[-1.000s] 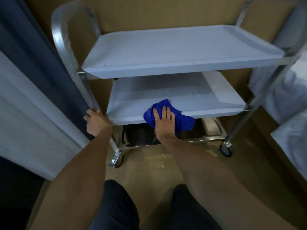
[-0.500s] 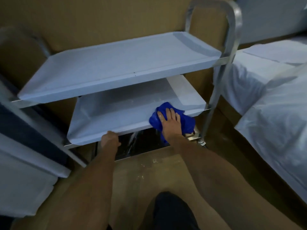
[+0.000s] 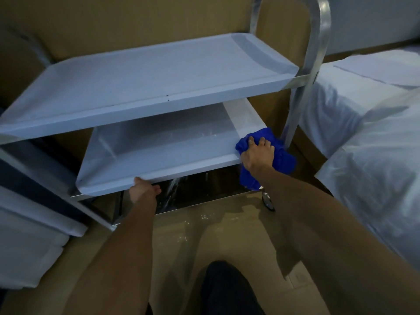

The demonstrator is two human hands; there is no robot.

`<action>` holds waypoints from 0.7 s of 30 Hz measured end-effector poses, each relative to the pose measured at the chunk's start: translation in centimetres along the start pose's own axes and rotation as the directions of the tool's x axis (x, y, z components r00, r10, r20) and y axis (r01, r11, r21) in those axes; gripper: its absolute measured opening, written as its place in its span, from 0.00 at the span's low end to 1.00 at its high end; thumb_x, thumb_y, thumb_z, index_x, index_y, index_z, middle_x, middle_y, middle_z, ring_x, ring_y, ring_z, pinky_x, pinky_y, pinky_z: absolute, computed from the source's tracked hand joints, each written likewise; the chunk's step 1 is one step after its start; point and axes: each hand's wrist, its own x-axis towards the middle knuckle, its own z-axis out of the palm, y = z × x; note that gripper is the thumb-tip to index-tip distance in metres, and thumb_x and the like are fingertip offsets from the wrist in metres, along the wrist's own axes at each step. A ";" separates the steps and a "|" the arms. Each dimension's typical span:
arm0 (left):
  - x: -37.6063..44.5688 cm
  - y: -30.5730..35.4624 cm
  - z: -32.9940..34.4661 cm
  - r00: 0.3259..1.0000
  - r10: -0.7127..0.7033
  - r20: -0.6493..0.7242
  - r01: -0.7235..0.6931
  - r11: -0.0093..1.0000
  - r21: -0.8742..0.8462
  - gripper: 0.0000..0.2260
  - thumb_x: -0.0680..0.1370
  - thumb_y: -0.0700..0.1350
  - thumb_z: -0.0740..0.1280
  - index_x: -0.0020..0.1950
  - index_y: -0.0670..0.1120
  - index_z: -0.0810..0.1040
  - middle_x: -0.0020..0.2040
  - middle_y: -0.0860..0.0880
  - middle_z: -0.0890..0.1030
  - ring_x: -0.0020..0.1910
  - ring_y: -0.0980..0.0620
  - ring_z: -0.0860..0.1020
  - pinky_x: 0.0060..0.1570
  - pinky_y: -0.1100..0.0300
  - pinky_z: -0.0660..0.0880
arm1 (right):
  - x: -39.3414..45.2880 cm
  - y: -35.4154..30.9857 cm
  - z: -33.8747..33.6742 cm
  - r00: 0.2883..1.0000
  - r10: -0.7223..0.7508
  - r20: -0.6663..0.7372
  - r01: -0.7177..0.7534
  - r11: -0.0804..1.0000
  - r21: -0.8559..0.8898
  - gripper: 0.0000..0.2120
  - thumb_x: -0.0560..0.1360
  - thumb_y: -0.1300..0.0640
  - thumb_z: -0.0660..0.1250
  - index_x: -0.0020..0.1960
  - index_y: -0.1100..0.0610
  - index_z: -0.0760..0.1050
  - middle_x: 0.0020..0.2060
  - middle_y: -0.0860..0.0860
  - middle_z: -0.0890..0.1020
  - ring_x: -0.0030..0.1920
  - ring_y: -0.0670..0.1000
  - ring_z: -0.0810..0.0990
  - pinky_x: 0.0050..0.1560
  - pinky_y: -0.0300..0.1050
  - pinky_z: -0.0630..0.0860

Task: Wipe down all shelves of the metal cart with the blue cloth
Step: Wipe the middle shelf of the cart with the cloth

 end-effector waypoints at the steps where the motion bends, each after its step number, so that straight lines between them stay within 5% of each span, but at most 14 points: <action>1: 0.0 0.3 0.0 0.999 -0.032 0.006 0.032 0.997 -0.067 0.13 0.83 0.52 0.58 0.61 0.45 0.70 0.40 0.45 0.80 0.39 0.50 0.82 0.53 0.57 0.80 | 0.0 -0.7 -0.3 1.000 -0.027 0.014 0.027 0.999 -0.021 0.29 0.83 0.45 0.52 0.81 0.54 0.52 0.78 0.62 0.56 0.77 0.64 0.57 0.75 0.59 0.55; 6: 0.9 0.8 -0.2 0.998 -0.042 0.047 0.048 0.989 -0.141 0.13 0.83 0.51 0.59 0.60 0.42 0.70 0.37 0.44 0.79 0.33 0.50 0.80 0.45 0.58 0.81 | 1.1 -7.0 0.2 0.978 -0.199 0.060 0.207 0.964 -0.168 0.28 0.80 0.49 0.50 0.77 0.59 0.60 0.70 0.63 0.69 0.69 0.64 0.66 0.71 0.59 0.63; 10: 0.8 0.5 -0.6 1.000 0.018 0.025 -0.016 0.997 -0.080 0.13 0.82 0.52 0.61 0.53 0.41 0.71 0.34 0.45 0.79 0.21 0.54 0.78 0.22 0.64 0.75 | 1.2 -15.2 1.4 0.909 -0.382 0.166 0.411 0.885 -0.217 0.35 0.72 0.50 0.44 0.75 0.60 0.63 0.71 0.62 0.69 0.66 0.66 0.67 0.68 0.61 0.62; 14: 1.0 0.8 -1.2 1.000 0.012 0.027 -0.011 0.999 -0.034 0.16 0.81 0.52 0.62 0.53 0.39 0.75 0.35 0.43 0.81 0.28 0.48 0.79 0.28 0.59 0.77 | -2.9 -23.0 1.0 0.787 -0.585 0.193 0.607 0.792 -0.073 0.28 0.75 0.50 0.51 0.74 0.53 0.66 0.73 0.58 0.66 0.67 0.63 0.65 0.68 0.59 0.61; 18: 0.8 1.2 -1.7 0.998 0.057 -0.010 -0.055 0.993 0.107 0.19 0.81 0.54 0.62 0.51 0.37 0.78 0.34 0.44 0.80 0.38 0.45 0.82 0.48 0.50 0.81 | -4.8 -22.2 1.7 0.853 -0.516 0.075 0.510 0.856 0.082 0.27 0.80 0.45 0.50 0.79 0.44 0.56 0.78 0.57 0.57 0.78 0.60 0.53 0.76 0.62 0.47; 21: -0.2 2.1 -2.5 0.986 0.125 -0.107 -0.096 0.966 0.240 0.13 0.79 0.51 0.66 0.53 0.42 0.73 0.42 0.45 0.77 0.42 0.46 0.79 0.47 0.52 0.78 | -4.4 -18.5 2.0 0.903 -0.428 0.045 0.418 0.897 0.144 0.28 0.82 0.42 0.46 0.80 0.44 0.50 0.80 0.55 0.53 0.80 0.58 0.46 0.76 0.63 0.43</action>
